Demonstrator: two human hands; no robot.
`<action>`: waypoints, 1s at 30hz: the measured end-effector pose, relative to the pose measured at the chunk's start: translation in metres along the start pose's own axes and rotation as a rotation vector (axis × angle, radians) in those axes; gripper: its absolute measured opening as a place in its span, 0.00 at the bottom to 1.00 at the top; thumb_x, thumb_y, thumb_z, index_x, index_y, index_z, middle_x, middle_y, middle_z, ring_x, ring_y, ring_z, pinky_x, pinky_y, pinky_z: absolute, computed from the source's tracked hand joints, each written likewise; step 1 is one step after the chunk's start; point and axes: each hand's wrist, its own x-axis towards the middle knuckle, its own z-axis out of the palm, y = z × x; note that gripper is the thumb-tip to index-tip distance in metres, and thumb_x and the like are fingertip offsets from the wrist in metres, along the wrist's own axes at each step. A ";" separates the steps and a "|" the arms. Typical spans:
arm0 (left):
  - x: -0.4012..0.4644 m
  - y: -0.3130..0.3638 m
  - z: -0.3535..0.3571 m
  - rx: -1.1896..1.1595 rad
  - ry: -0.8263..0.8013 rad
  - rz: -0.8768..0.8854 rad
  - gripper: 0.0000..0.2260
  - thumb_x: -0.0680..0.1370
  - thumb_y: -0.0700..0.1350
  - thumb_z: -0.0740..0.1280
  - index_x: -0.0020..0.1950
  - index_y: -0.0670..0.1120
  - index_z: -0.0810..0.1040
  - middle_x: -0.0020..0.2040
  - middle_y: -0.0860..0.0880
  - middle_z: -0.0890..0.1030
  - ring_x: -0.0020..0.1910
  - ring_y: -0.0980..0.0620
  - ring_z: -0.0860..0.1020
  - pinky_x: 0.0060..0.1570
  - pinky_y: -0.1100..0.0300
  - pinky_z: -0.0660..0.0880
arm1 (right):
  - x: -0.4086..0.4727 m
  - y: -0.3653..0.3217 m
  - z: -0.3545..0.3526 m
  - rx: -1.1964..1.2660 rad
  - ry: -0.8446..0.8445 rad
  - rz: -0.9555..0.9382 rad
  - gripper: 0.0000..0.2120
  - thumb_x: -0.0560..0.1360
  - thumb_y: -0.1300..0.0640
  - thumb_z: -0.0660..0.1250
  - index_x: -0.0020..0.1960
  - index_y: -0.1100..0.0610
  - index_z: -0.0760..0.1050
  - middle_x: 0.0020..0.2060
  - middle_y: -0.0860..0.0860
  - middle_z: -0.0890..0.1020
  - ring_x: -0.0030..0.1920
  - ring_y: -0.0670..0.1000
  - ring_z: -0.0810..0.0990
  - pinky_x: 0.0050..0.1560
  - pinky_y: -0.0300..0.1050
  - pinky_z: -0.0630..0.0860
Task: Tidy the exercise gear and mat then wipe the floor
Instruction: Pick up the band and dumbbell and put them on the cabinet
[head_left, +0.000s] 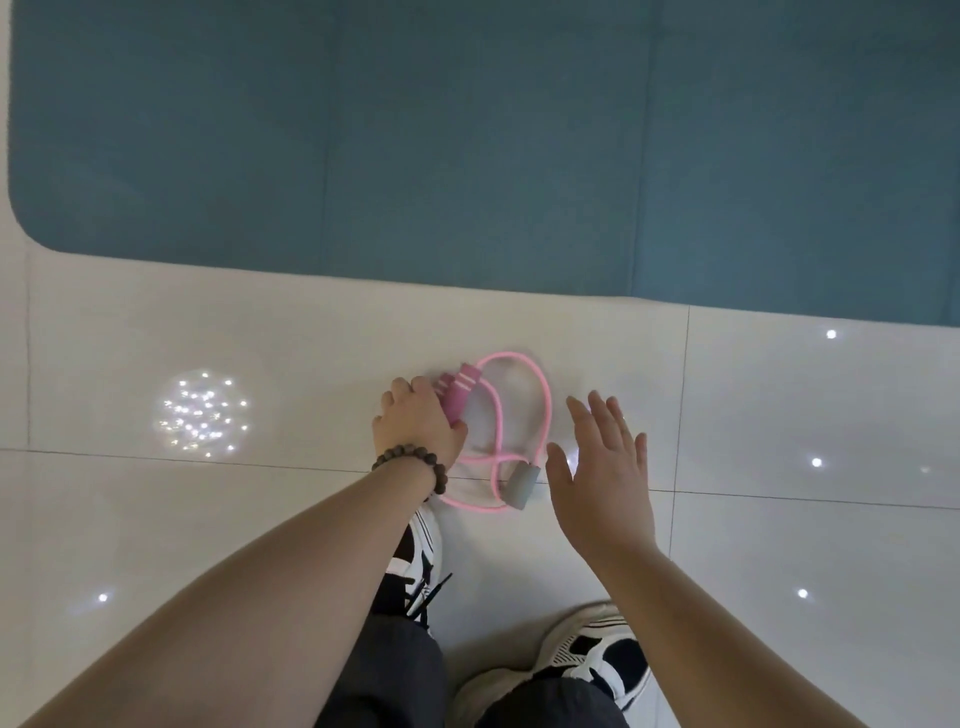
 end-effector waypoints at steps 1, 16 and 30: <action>-0.003 0.003 -0.004 -0.022 0.002 0.006 0.22 0.73 0.49 0.68 0.61 0.40 0.67 0.58 0.42 0.70 0.58 0.42 0.71 0.51 0.50 0.72 | -0.002 0.002 -0.002 0.004 0.009 0.008 0.25 0.81 0.51 0.54 0.77 0.52 0.54 0.77 0.48 0.51 0.77 0.47 0.42 0.76 0.50 0.39; -0.140 0.112 -0.208 0.026 0.168 0.437 0.20 0.74 0.52 0.68 0.58 0.44 0.65 0.54 0.46 0.75 0.50 0.44 0.76 0.40 0.54 0.70 | -0.109 -0.044 -0.174 0.080 0.246 0.102 0.25 0.81 0.52 0.55 0.76 0.54 0.55 0.77 0.51 0.53 0.77 0.50 0.45 0.76 0.54 0.43; -0.401 0.222 -0.444 0.072 0.247 0.829 0.21 0.71 0.49 0.71 0.57 0.43 0.67 0.53 0.44 0.74 0.48 0.41 0.75 0.38 0.52 0.70 | -0.371 -0.072 -0.404 0.167 0.602 0.362 0.25 0.81 0.52 0.56 0.76 0.56 0.58 0.76 0.55 0.56 0.77 0.54 0.49 0.75 0.57 0.45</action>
